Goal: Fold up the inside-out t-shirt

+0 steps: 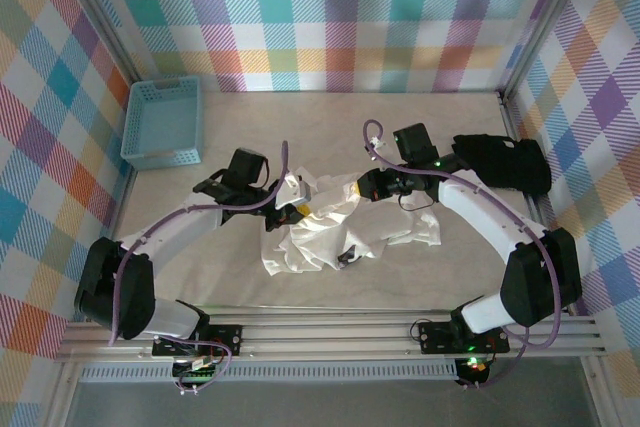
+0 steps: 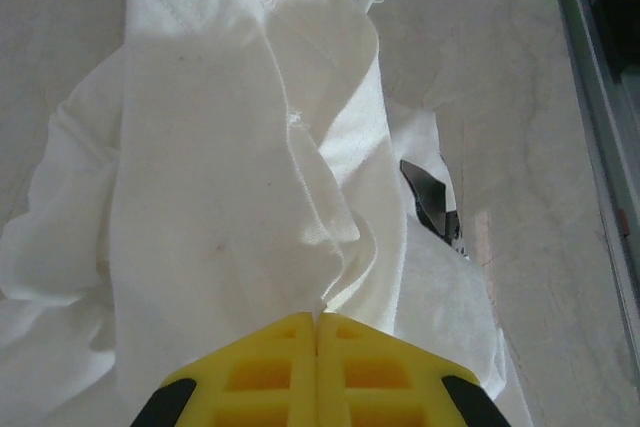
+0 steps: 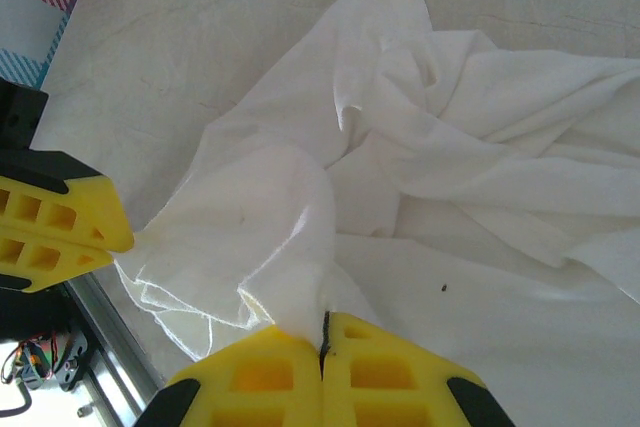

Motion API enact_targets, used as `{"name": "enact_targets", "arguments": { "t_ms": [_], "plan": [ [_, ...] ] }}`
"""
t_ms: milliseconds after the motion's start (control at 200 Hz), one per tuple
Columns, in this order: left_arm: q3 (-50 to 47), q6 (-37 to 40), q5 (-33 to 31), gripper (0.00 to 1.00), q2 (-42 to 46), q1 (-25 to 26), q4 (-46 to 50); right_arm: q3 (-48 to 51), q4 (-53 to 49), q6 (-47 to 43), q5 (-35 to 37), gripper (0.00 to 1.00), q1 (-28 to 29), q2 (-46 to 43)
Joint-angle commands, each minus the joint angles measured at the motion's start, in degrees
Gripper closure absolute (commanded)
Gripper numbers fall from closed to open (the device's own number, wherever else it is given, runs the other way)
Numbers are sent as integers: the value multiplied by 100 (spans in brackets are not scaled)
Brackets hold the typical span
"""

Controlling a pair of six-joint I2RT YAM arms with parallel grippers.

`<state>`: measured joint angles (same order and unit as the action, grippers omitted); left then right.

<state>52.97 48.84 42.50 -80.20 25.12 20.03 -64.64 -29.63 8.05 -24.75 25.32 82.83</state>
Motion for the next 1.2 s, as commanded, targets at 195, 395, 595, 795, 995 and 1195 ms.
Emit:
{"name": "enact_targets", "arguments": {
  "t_ms": [195, 395, 595, 795, 995, 1195],
  "plan": [
    [-531, -1491, 48, 100, 1172, -148, -1571, -196, -279, 21, 494, 100, -210, -344],
    [-972, -2080, -336, 100, 2229, -153, -2166, -418, -770, -176, 1414, 100, -221, -834],
    [-1117, -2291, -518, 100, 2387, -149, -2355, -497, -769, -91, 1145, 100, -221, -885],
    [-956, -3200, -1069, 100, 2365, -143, -2655, -488, -156, 117, -15, 95, -196, -751],
    [-823, -4741, -2868, 100, 2743, -146, -2640, -757, -338, 82, 20, 62, -203, -631],
    [-204, -5587, -4165, 100, 3091, -147, -1403, 15, 281, 277, 677, 45, -247, -1352]
  ]
}}
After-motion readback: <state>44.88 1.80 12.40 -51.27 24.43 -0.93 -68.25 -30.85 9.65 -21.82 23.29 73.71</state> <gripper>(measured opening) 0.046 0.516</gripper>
